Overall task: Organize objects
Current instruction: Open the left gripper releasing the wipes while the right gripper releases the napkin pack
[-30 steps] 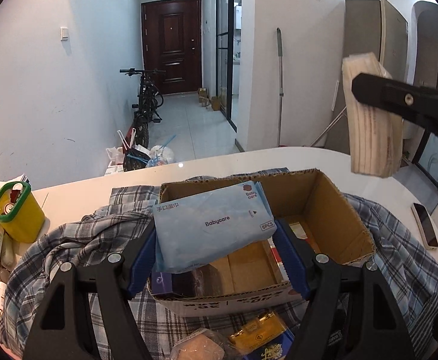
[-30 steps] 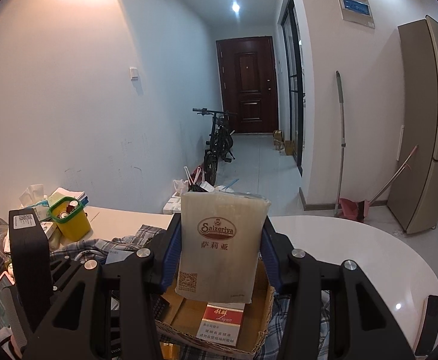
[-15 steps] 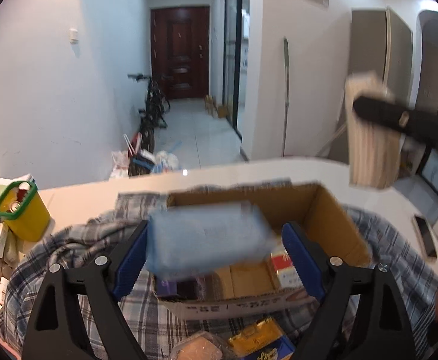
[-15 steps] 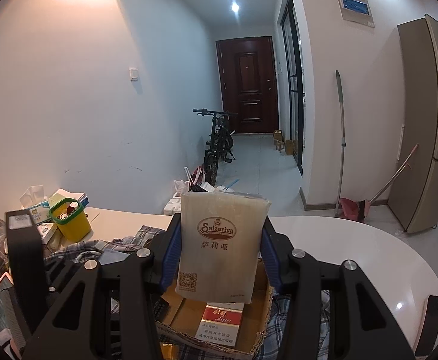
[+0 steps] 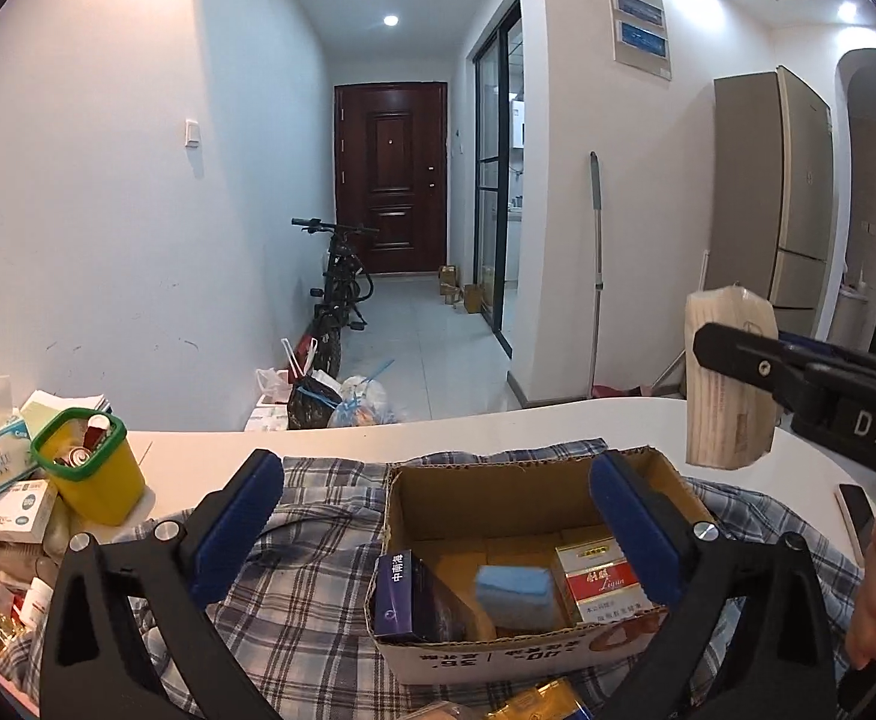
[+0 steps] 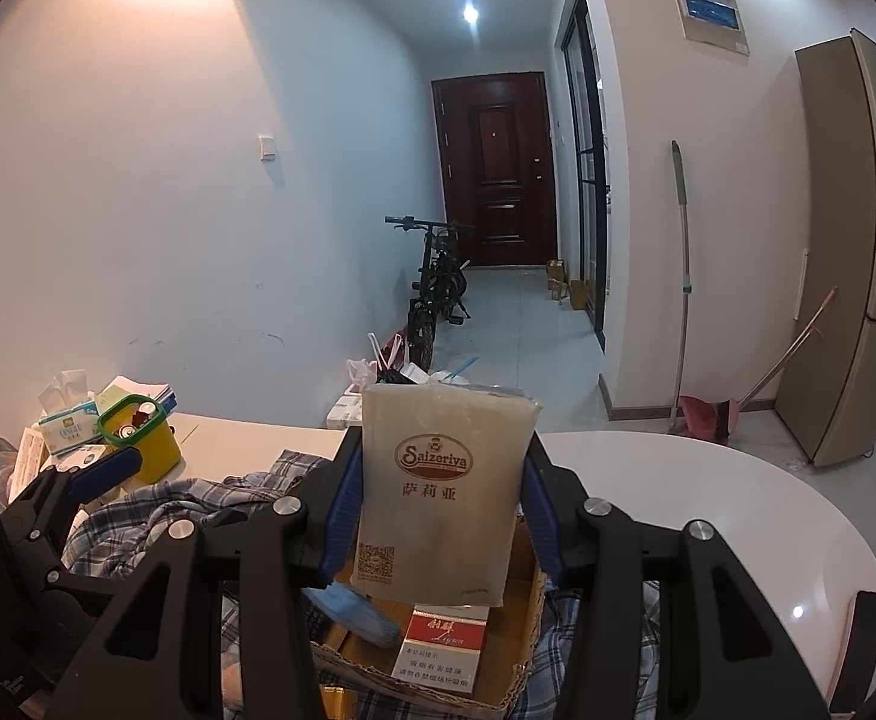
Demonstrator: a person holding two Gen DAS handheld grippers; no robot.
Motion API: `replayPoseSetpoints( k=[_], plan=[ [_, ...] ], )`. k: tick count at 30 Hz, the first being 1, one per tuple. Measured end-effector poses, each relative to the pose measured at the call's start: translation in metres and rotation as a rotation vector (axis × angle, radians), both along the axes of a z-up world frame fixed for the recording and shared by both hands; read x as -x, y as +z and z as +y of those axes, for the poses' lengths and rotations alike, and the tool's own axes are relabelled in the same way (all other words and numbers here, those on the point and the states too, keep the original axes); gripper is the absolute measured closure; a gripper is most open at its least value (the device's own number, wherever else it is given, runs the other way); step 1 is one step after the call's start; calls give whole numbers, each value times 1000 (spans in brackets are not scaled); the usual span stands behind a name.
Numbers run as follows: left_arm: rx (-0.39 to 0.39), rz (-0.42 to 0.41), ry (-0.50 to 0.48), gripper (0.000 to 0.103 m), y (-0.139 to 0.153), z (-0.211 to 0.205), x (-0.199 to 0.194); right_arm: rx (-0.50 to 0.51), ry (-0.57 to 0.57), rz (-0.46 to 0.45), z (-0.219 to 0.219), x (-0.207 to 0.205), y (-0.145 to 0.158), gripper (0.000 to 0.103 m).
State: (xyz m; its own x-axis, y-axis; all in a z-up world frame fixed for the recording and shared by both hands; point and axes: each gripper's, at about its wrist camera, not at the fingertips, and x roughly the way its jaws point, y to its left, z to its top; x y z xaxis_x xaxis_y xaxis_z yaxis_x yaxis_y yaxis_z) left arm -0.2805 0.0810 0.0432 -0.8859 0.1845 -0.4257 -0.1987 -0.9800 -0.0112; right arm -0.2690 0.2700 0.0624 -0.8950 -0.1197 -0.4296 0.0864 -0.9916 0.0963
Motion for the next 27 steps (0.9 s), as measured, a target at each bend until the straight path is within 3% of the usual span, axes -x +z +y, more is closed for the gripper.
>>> replayPoseSetpoints(
  k=[16, 21, 27],
  plan=[
    [-21, 15, 58, 0, 1, -13, 3, -47, 27, -87, -10, 17, -25, 54],
    [-42, 17, 58, 0, 4, -19, 2, -33, -22, -81, -3, 17, -23, 29],
    [-59, 5, 67, 0, 17, -23, -5, -76, -75, 2, 0, 4, -7, 15]
  ],
)
